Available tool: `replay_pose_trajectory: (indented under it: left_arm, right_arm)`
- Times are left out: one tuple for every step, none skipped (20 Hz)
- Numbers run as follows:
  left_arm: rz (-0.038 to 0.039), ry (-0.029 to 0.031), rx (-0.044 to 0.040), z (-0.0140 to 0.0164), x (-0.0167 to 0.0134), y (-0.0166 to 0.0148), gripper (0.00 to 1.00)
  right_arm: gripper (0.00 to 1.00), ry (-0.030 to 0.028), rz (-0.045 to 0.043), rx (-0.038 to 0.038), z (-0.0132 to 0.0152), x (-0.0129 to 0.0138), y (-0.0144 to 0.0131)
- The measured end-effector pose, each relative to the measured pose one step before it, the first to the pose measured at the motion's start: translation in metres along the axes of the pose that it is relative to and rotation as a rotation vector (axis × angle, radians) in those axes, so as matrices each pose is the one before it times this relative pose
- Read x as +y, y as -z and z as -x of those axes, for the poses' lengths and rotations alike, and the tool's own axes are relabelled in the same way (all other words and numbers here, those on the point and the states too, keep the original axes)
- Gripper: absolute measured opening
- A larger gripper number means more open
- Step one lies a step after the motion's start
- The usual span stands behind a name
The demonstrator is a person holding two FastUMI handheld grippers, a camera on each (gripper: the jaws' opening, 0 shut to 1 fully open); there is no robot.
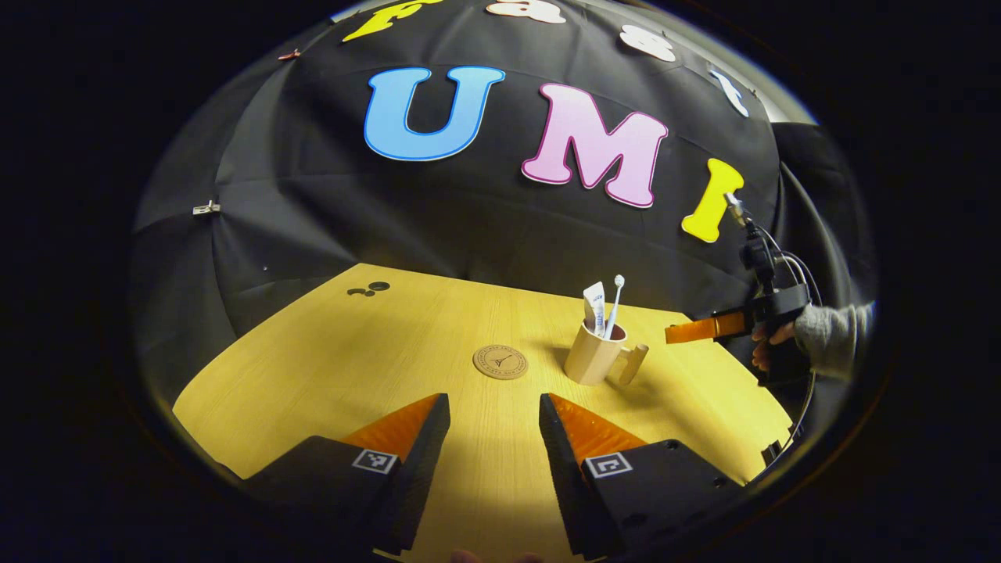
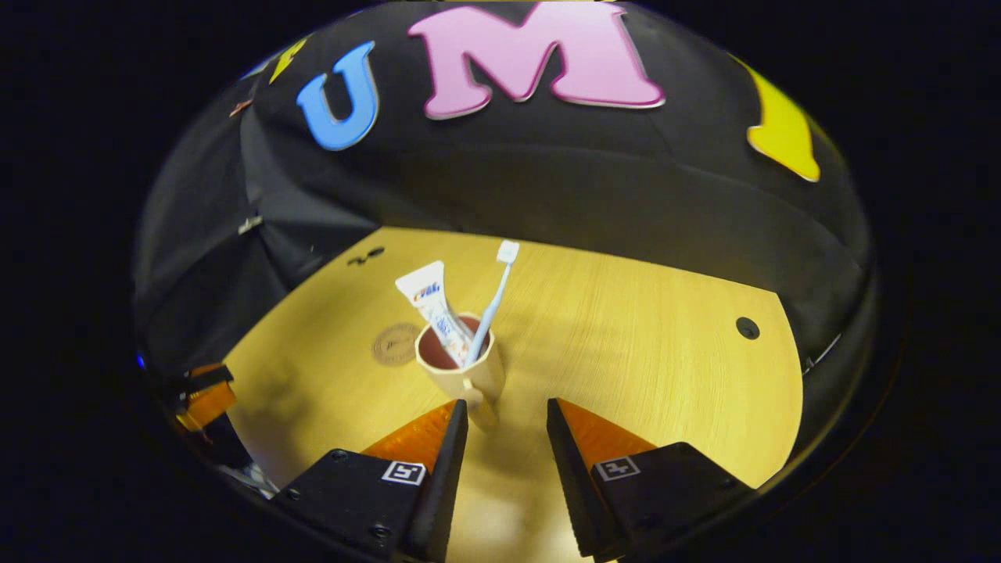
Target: Put the toothbrush and toothpaste on the desktop into the cup, then pick up the cup and place it on the coaster on the desktop.
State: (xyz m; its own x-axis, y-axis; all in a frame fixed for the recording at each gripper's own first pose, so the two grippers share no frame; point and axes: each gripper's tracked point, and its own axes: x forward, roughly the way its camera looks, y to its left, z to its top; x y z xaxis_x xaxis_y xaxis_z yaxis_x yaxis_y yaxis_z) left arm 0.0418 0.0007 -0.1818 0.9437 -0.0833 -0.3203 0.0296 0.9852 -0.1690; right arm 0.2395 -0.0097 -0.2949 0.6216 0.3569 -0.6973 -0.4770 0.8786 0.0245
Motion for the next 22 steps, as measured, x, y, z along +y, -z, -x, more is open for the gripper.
replay_pose_trajectory:
  left_arm:
    - [-0.0008,-0.00305,0.00104,0.00082,0.00078,-0.00077,0.72]
    - [-0.00066,-0.00523,-0.00077,0.0025,0.00269,-0.00127,0.72]
    - [-0.0005,-0.00422,-0.00178,0.00314,0.00391,0.00123,0.72]
    - [-0.00069,-0.00813,-0.00143,0.00292,0.00365,-0.00013,0.72]
    - [0.00141,-0.00703,0.00048,0.00319,0.00359,0.00227,0.72]
    - [0.00254,-0.00727,-0.00114,0.00342,0.00474,0.00055,0.72]
    - [0.00265,-0.00804,0.00108,0.00219,0.0045,0.00135,0.72]
    - [0.00228,-0.00746,0.00308,0.00248,0.00314,0.00167,0.72]
    - [0.00347,-0.00956,0.00145,0.00326,0.00548,0.00296,0.72]
    - [0.00444,-0.00716,0.00066,0.00264,0.00397,0.00185,0.72]
    - [0.00449,-0.00951,0.00098,0.00291,0.00451,0.00057,0.72]
    - [0.0045,-0.00909,0.00013,0.00259,0.00415,0.00126,0.72]
    - [0.00488,-0.01154,0.00114,0.0011,0.00443,0.00216,0.72]
    - [0.00684,-0.01047,0.00218,0.00128,0.00367,0.00177,0.72]
    - [0.00866,-0.00881,0.00322,0.00251,0.00374,0.00406,0.72]
    - [0.00908,-0.00837,0.0013,0.00178,0.00346,0.00128,0.72]
    - [0.00775,-0.00813,0.00367,0.00072,0.00331,0.00169,0.72]
    - [0.00679,-0.00829,-0.00077,0.00133,0.00235,0.00068,0.72]
    - [0.00574,-0.00721,0.0,0.00136,0.00291,0.00127,0.72]
    - [0.0045,-0.00673,0.00181,0.00144,0.00241,0.00118,0.72]
    - [0.00345,-0.00651,0.00182,0.00018,0.0025,0.00204,0.72]
    - [0.00275,-0.006,0.00254,0.00017,0.00248,0.00029,0.72]
  right_arm:
    - [0.72,-0.01683,0.04313,0.04552,-0.00358,0.00123,0.00417]
    - [0.64,-0.02441,0.02774,0.04104,-0.00488,0.00186,0.00356]
    - [0.64,-0.01862,0.01308,0.04189,-0.00653,0.00313,0.00418]
    - [0.66,-0.01729,0.00566,0.03077,-0.00823,0.00255,0.0032]
    - [0.68,-0.00295,0.00534,0.02238,-0.00858,-0.00051,0.00021]
    - [0.69,0.00152,0.01123,0.02436,-0.00791,-0.00118,0.00109]
    - [0.69,0.00614,0.01345,0.02542,-0.00802,-0.00291,0.00126]
    - [0.69,-0.00043,0.01227,0.02325,-0.00876,0.0004,0.00045]
    - [0.69,-0.00234,0.01077,0.02836,-0.00968,0.00107,0.00166]
    - [0.69,0.00344,0.01296,0.01851,-0.00855,0.00281,-0.00091]
    - [0.69,-0.008,0.014,0.02297,-0.008,0.00183,-0.00257]
    - [0.69,-0.00741,0.01117,0.02795,-0.00593,0.00148,0.00135]
    - [0.69,-0.00788,0.01204,0.01821,-0.00486,0.00158,-0.00193]
    - [0.69,0.0049,0.01771,0.0129,-0.00612,-0.00025,-0.00266]
    - [0.69,0.00566,0.01684,0.01053,-0.00461,-0.00208,-0.00284]
    - [0.69,0.00685,0.01016,0.00561,-0.00125,-0.00054,-0.00277]
    - [0.69,-0.00285,0.00031,0.00968,-0.00303,0.00097,-0.00183]
    - [0.69,-0.00451,-0.00266,0.01241,-0.00252,0.00235,0.0012]
    - [0.69,0.00021,0.00371,0.00812,-0.0035,0.00102,-0.00007]
    - [0.64,0.00252,0.00359,0.0148,-0.00391,0.00014,0.00288]
    - [0.69,-0.00178,-0.00022,0.01438,-0.00289,0.00044,0.00187]
    - [0.69,-0.00077,0.00047,0.0123,-0.00265,0.00235,0.00211]
